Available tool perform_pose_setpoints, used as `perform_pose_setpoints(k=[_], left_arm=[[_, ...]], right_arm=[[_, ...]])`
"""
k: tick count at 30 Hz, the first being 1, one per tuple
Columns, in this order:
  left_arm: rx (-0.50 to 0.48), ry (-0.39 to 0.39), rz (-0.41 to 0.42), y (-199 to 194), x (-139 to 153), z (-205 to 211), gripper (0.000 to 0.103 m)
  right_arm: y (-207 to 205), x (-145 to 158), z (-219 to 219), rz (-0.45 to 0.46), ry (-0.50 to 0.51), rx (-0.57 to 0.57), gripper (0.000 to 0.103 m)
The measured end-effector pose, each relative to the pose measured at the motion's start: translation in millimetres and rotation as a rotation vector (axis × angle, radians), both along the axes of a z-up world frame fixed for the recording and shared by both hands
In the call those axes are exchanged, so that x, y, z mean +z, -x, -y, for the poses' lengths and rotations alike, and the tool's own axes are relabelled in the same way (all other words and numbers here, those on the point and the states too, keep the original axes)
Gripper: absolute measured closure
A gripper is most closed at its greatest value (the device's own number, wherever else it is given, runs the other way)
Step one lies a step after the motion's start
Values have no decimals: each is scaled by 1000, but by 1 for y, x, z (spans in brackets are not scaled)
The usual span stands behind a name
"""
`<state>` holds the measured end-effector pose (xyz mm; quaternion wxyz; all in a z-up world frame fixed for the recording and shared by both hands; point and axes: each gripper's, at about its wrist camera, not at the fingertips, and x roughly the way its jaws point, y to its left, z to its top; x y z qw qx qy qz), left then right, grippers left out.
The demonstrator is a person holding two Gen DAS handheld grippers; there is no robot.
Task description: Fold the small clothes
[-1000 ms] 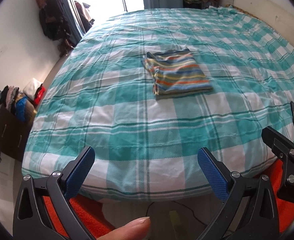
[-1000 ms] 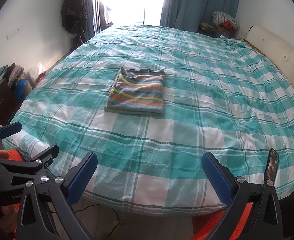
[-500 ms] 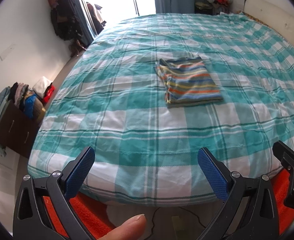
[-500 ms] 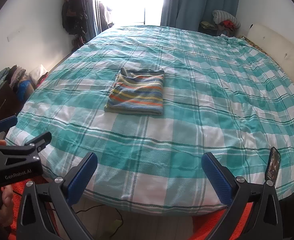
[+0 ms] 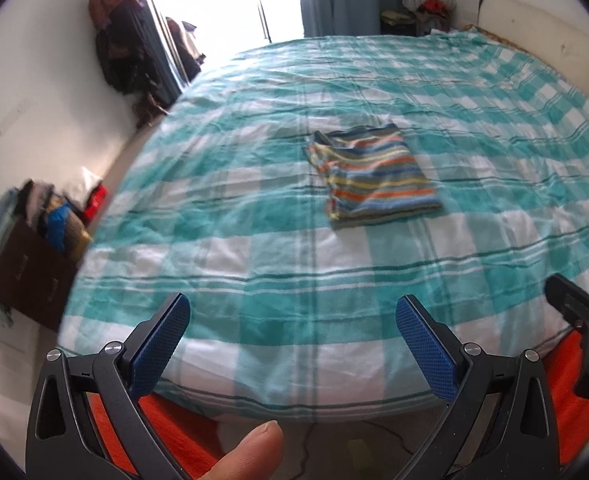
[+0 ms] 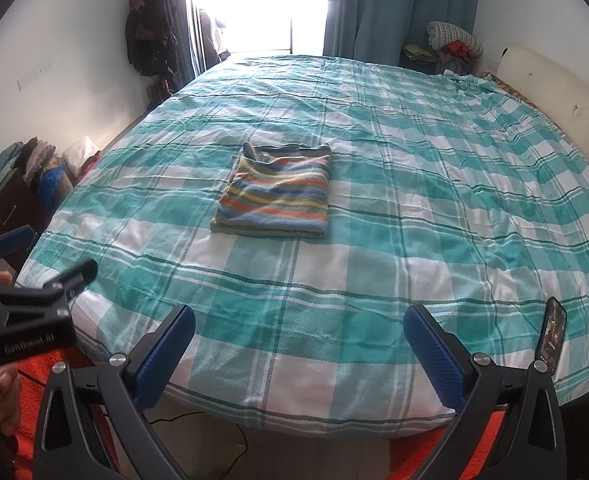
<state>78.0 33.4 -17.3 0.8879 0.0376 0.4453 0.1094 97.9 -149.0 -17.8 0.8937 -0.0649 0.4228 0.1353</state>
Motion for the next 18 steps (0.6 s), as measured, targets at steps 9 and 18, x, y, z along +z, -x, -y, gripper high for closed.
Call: perform_pose_setpoints(k=[9,18], left_arm=[[-10,40,-6,3,0,4,0],[-26,45,-31,5,-2,11,0]], right_arm=[[2,2,3,-13,18,-24,0],[6,4,5,-23,28,-31,0]])
